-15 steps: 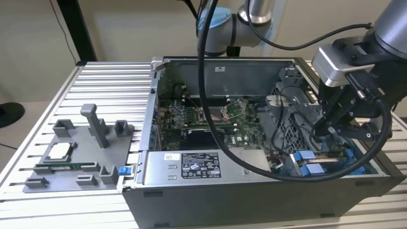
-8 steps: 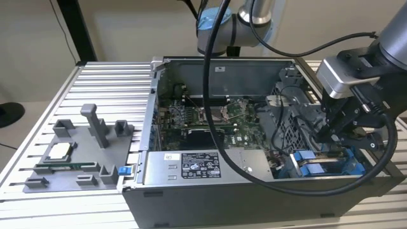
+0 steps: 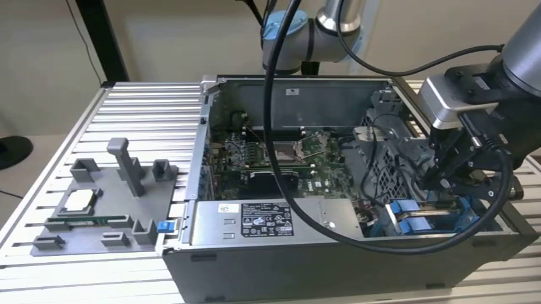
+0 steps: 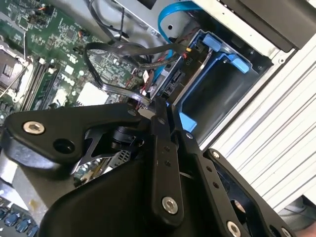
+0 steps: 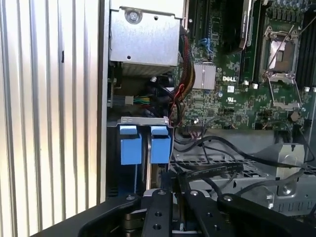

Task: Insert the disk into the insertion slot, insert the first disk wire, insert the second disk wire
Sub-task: 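Insert the second disk wire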

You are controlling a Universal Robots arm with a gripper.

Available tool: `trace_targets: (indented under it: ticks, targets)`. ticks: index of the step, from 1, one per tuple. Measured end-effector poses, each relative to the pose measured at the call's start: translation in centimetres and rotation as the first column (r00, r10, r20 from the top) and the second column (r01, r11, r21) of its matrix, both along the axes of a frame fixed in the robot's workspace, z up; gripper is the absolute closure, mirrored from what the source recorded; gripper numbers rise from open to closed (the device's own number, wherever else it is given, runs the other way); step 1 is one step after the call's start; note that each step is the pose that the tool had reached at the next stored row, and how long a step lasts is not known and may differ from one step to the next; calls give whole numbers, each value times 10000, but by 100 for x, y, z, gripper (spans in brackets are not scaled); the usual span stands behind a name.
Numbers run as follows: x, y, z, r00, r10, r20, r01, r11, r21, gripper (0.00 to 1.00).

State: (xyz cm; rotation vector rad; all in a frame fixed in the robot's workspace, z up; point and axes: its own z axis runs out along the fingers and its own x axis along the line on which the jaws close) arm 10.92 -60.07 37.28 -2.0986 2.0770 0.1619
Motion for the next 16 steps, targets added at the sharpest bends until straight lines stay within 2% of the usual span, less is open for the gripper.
trace_targets:
  ticks: [6,16]
  targets:
    - [-1,-1,0,10000,-7,4,7,10000,0,100]
    - [-1,0,0,9999,-8,-124,8,10000,0,100]
